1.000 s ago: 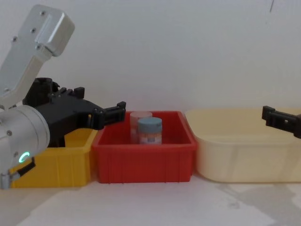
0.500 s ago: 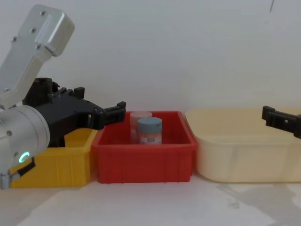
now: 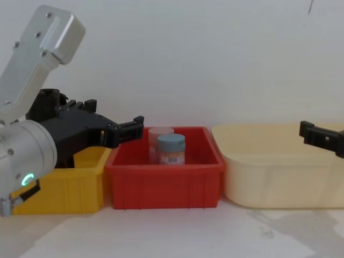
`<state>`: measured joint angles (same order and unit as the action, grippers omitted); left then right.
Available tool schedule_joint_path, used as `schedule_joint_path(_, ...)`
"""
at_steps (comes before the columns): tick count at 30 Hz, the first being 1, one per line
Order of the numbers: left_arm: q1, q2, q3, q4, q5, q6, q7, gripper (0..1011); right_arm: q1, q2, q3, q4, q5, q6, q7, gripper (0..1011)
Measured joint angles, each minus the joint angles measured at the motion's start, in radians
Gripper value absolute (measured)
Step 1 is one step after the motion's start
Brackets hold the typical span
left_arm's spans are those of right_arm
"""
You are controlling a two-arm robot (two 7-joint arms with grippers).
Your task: Pick up the garbage bag with the one hand and transfer it to the other hand.
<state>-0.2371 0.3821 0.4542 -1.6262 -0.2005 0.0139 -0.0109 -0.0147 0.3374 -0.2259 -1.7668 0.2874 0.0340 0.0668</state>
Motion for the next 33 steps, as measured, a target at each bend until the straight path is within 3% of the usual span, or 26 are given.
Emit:
schedule_joint_path(8,-0.006,0.001,-0.004,-0.010,-0.002,0.022,-0.008,1001,0.006,-0.001,-0.002,-0.007,0.001,0.015,0.006,1004)
schedule_joint_path(12,-0.011,0.007,-0.012,-0.039,-0.011,0.064,-0.016,1001,0.019,-0.001,-0.006,-0.026,0.007,0.045,0.015,1004)
schedule_joint_path(17,-0.011,0.027,-0.040,-0.135,-0.034,0.173,-0.020,1001,0.048,-0.006,-0.017,-0.068,0.019,0.107,0.031,1004)
schedule_joint_path(18,-0.011,0.027,-0.040,-0.135,-0.034,0.173,-0.020,1001,0.053,-0.007,-0.019,-0.072,0.020,0.118,0.033,1004)
schedule_joint_path(21,0.008,0.042,-0.069,-0.201,-0.053,0.247,-0.016,1001,0.073,-0.011,-0.032,-0.091,0.024,0.153,0.041,1004)
schedule_joint_path(26,0.059,0.060,-0.116,-0.276,-0.080,0.318,-0.002,1001,0.110,-0.024,-0.061,-0.108,0.025,0.214,0.053,1004)
schedule_joint_path(33,0.174,0.089,-0.211,-0.362,-0.122,0.367,0.012,1001,0.153,-0.051,-0.103,-0.100,0.018,0.271,0.061,1004)
